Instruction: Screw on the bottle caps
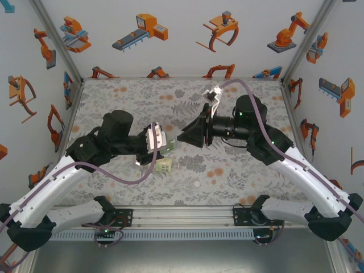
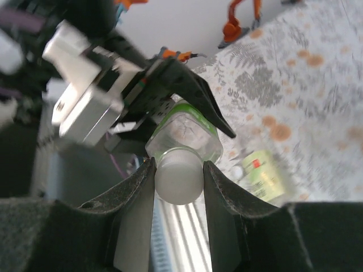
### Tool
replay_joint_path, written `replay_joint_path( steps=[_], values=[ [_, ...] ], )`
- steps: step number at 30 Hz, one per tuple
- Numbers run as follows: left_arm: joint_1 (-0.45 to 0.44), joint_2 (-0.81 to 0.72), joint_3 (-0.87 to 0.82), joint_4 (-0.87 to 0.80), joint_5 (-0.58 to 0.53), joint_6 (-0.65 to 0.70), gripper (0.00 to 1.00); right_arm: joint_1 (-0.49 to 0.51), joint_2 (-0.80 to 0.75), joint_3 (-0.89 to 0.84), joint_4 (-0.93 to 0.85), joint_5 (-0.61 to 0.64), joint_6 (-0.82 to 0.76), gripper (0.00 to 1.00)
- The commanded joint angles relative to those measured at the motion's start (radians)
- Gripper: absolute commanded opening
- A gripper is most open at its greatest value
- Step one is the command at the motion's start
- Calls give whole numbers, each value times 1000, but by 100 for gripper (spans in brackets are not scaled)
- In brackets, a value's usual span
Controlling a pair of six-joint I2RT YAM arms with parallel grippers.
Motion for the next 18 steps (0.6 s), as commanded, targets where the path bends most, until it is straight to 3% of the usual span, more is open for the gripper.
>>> replay_joint_path(
  steps=[1,4,7,15,18],
  values=[
    [-17,4,-2,196,21,-15,0,13,40,-8,-156,291,469,0],
    [-16,19,-5,220,-5,-16,0,13,82,33,-351,341,727,0],
    [-16,36,2,224,-13,-16,0,13,103,43,-420,348,788,1],
    [-17,28,3,179,29,45,0,12,133,60,-329,285,764,17],
    [-17,21,2,166,57,55,0,11,118,79,-306,309,671,33]
  ],
)
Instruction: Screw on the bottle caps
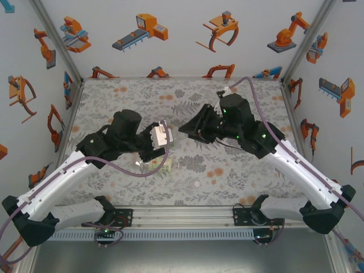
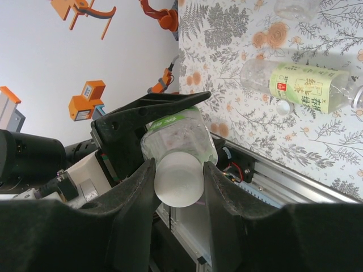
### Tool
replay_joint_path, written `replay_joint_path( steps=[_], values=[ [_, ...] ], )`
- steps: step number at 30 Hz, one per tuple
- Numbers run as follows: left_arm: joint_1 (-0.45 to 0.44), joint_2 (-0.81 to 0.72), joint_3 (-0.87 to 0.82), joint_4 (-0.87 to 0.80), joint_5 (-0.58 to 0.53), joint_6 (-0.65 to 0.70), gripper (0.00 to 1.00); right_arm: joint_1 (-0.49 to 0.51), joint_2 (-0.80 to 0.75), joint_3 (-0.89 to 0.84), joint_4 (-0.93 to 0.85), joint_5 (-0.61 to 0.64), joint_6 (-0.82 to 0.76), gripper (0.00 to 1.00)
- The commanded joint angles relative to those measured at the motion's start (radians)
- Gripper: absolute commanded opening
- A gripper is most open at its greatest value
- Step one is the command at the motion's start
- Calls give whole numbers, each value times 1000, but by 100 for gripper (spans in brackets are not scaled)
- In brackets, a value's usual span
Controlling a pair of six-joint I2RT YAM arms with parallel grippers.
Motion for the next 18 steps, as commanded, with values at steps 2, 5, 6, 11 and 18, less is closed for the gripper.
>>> replay_joint_path(
  steps=[2,5,6,11,18],
  values=[
    [-18,-38,32,144,177,54,0,9,15,53,-23,37,-152,45],
    [-20,-45,23,141,186,45,0,8,4,131,-26,46,-305,67],
    [-20,-51,15,148,192,39,0,8,3,158,-33,42,-358,71],
    [-20,-76,-22,196,250,-1,0,8,-20,226,-33,-8,-587,74],
    [-25,-86,-17,167,292,-34,0,7,-112,193,14,-191,-1039,74]
  ],
)
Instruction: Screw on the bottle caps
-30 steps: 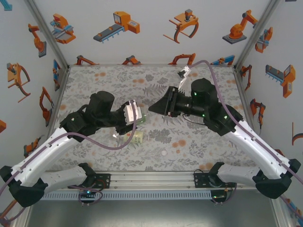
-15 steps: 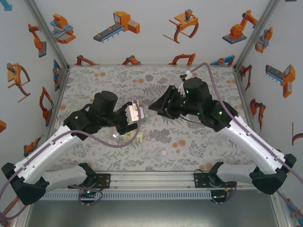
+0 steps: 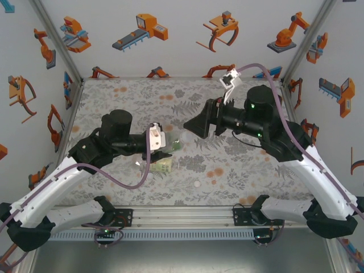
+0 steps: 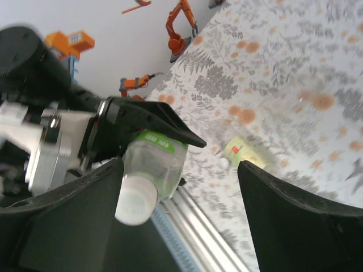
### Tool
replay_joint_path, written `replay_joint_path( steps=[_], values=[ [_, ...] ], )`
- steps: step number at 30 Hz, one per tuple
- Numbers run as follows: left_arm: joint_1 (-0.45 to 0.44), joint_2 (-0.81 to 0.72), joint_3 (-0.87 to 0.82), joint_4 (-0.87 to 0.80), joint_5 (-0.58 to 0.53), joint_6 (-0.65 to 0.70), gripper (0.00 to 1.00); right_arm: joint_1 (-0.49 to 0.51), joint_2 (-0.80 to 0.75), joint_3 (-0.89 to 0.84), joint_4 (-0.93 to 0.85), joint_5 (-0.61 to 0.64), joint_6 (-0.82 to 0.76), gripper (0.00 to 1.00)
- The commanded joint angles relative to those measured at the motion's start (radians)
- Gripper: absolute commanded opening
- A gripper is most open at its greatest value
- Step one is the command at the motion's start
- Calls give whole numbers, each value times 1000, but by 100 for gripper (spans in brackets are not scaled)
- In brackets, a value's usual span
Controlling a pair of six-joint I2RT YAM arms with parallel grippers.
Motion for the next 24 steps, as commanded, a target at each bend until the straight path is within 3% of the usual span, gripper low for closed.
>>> replay_joint_path(
  steps=[1,11,24],
  values=[
    [-7,-16,-10,6,54,-32,0,6,-44,-4,27,-155,-353,74],
    [-13,-26,-22,-71,54,-2,0,7,-53,-47,16,-476,-769,61],
    [-14,-39,-18,-109,4,-3,0,23,-46,-117,97,-453,-788,57]
  ],
)
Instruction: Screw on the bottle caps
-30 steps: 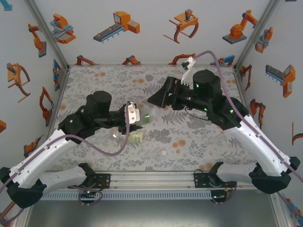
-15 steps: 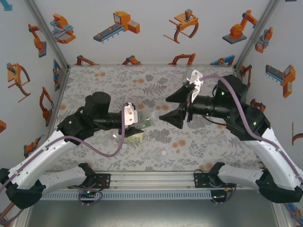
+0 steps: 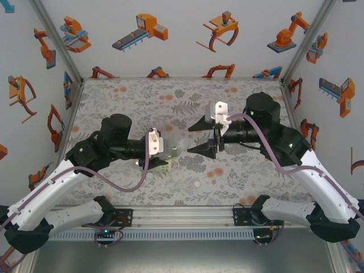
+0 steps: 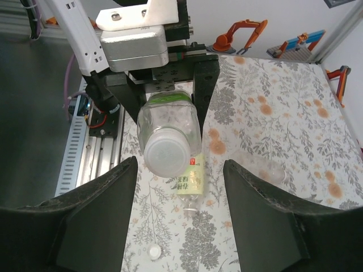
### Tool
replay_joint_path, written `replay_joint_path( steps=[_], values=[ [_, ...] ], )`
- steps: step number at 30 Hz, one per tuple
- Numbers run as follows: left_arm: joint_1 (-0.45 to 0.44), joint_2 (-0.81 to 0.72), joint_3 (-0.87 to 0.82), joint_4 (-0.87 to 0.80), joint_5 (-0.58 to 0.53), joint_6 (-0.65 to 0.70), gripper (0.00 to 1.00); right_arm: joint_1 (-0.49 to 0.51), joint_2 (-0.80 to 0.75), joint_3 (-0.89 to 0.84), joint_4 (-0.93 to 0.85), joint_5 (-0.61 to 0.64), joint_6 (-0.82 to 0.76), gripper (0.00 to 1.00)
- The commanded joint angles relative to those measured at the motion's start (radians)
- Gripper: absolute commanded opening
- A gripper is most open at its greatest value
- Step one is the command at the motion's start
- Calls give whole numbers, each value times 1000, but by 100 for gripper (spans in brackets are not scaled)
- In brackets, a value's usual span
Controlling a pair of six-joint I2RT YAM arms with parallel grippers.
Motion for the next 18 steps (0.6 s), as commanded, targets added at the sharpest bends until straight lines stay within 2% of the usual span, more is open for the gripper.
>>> replay_joint_path(
  steps=[1,18],
  values=[
    [-5,-4,0,-13,-16,2,0,13,-3,-15,45,-17,-29,57],
    [-4,-18,-3,-11,-65,-13,0,67,22,-43,69,58,-33,48]
  ],
)
